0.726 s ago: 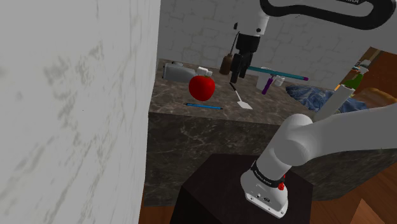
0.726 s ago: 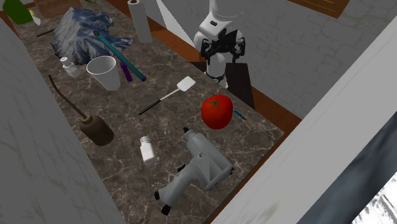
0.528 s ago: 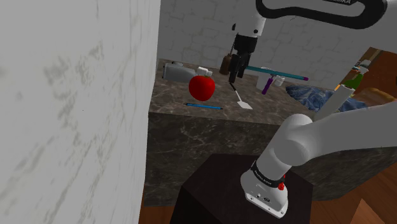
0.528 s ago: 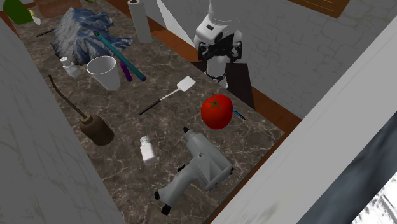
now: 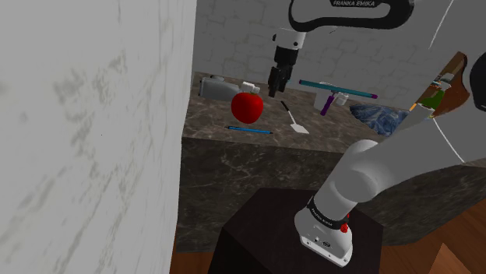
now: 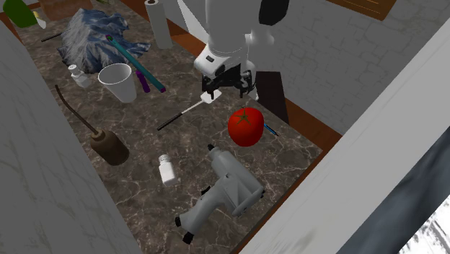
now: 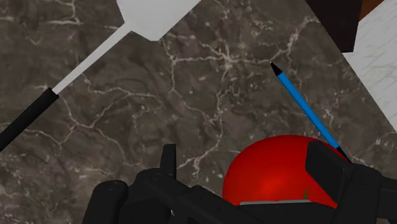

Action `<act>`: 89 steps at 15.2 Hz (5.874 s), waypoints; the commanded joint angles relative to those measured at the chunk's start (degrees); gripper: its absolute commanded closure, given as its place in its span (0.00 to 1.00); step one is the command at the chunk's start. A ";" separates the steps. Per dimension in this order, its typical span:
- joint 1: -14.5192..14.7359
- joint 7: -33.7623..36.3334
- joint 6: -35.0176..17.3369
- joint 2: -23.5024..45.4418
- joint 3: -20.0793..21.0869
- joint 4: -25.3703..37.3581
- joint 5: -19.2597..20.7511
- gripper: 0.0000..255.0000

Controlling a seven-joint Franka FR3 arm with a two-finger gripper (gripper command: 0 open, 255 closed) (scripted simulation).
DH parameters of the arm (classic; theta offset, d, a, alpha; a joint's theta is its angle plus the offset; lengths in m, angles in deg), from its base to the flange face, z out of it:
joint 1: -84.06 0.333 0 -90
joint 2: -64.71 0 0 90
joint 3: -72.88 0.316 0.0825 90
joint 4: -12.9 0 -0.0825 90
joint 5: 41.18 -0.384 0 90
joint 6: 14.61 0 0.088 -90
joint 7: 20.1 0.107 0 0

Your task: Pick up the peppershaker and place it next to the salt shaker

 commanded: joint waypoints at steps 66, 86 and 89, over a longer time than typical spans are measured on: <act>-6.08 -20.50 -3.63 44.34 -10.09 44.56 -7.29 1.00; -10.70 -28.23 3.71 39.52 -13.30 47.45 -6.16 1.00; -12.52 -31.61 2.91 37.60 -14.77 44.91 -5.61 1.00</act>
